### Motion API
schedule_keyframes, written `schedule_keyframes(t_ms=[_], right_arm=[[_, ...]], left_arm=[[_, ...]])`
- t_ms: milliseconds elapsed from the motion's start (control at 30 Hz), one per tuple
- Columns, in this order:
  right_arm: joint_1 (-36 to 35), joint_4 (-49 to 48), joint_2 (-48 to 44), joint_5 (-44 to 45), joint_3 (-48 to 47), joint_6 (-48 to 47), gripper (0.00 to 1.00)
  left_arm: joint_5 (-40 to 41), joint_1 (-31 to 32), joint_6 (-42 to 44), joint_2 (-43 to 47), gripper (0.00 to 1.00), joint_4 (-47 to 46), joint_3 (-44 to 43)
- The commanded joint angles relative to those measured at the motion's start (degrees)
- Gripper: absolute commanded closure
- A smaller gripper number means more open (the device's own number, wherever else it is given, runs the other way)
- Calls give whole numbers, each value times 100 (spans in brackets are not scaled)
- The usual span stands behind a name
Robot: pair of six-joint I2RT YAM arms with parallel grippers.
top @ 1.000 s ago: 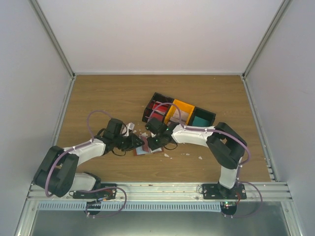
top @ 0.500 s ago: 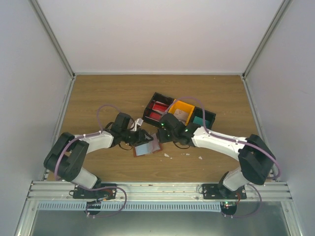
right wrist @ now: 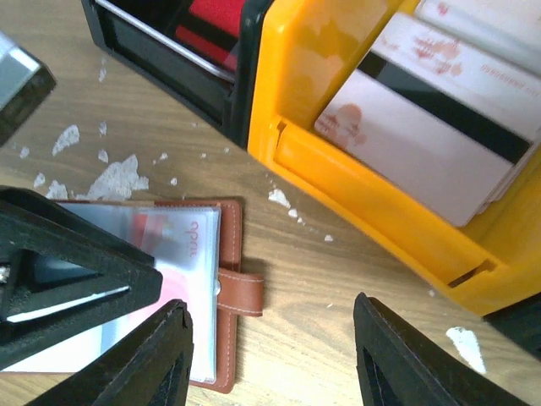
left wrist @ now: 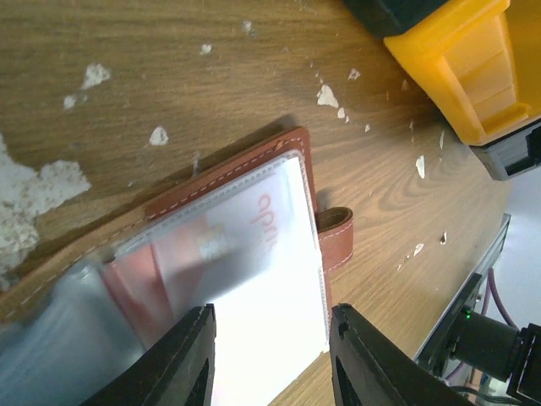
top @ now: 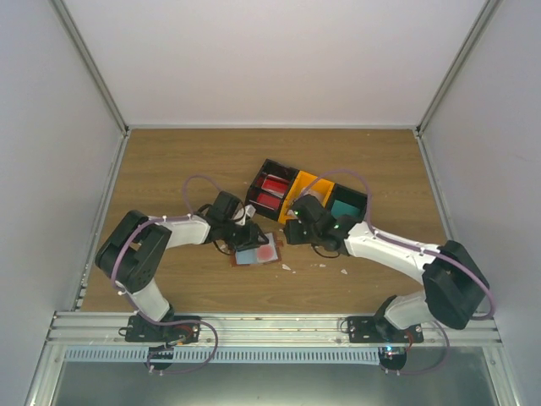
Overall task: Put the credit cards into the card holder
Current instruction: Insert the credit card into the card holder.
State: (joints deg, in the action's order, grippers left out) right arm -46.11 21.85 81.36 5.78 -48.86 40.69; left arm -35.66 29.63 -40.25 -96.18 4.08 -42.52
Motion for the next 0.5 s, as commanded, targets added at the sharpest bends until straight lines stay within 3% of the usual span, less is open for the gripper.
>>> schedule_keyframes(t_ms=[0,233,467], right_arm=[[278,-135,-366,-105,-89,-355,46],[908,427,-526,-557,-773,-1795,42],[1338,1336,236,-983,-1612,-2968,40]], left_arm=[[238,78,216,-211,60,260,-249],[281,105,270,84,59,308,-379],[415,105,277,587,55,322,-341]])
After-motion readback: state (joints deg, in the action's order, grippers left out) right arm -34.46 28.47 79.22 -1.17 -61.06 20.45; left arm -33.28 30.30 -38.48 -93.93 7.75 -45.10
